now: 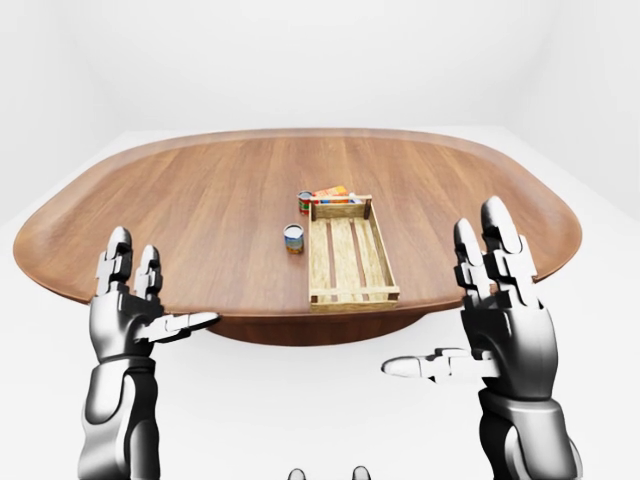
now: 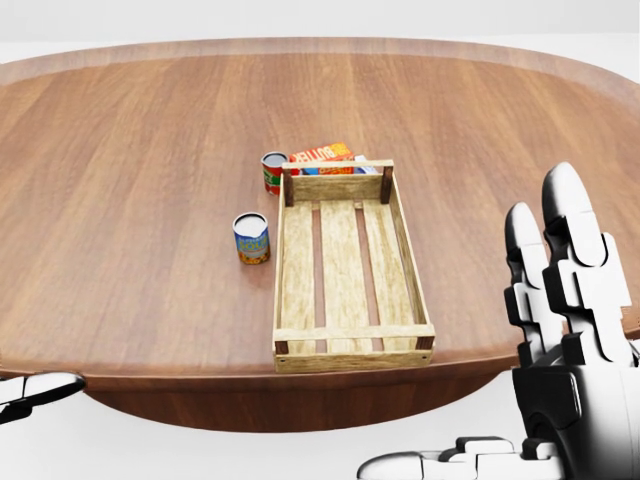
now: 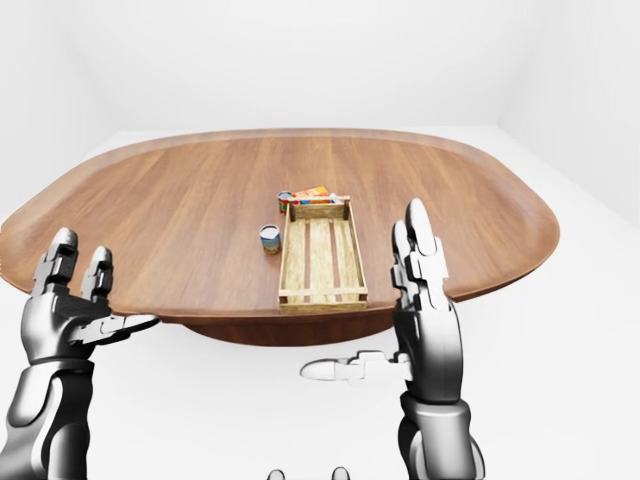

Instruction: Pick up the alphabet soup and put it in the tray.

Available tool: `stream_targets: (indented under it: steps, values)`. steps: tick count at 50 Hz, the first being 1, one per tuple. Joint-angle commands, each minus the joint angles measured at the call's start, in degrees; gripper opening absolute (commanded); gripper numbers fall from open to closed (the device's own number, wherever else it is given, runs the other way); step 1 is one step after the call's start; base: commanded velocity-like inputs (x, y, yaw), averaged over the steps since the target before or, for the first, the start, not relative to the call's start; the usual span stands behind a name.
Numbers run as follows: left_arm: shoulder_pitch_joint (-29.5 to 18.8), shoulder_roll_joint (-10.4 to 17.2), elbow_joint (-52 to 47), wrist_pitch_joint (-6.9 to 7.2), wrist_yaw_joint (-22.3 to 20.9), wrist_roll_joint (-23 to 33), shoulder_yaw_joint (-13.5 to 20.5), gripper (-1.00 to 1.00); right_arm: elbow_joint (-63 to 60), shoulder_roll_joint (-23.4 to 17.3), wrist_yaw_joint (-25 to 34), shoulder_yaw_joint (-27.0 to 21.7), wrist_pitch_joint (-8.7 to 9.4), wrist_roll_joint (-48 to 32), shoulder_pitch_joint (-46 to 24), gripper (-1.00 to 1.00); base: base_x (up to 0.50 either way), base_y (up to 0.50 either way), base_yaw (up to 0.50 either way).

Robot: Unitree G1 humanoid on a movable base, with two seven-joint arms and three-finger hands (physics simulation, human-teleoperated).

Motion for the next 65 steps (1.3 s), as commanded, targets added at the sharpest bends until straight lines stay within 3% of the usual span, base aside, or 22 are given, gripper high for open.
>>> stream_targets:
  steps: [1, 30, 55, 65]
  values:
    - [-0.5, 0.4, -0.1, 0.00, 0.0, -0.5, 0.8, 1.00, -3.7, -0.5, 0.2, 0.4, 0.00, 0.2, 1.3, 0.97, 0.50, -0.08, 0.00]
    - [-0.4, 0.3, 0.0, 0.00, -0.7, -1.1, 0.3, 1.00, -0.8, -0.1, 1.1, 0.0, 0.00, 1.0, 1.2, 0.97, 0.50, -0.22, 0.00]
    - [-0.1, 0.3, -0.5, 0.00, -1.2, -1.6, 0.8, 1.00, -1.1, -0.4, 1.0, 0.3, 0.00, 1.9, 1.8, 0.96, 0.50, 0.00, 0.00]
    - [0.7, -0.5, 3.9, 0.00, -2.8, -0.4, -0.2, 1.00, -1.3, -0.4, 0.9, 0.3, 0.00, 2.1, 2.0, 0.97, 0.50, 0.02, 0.00]
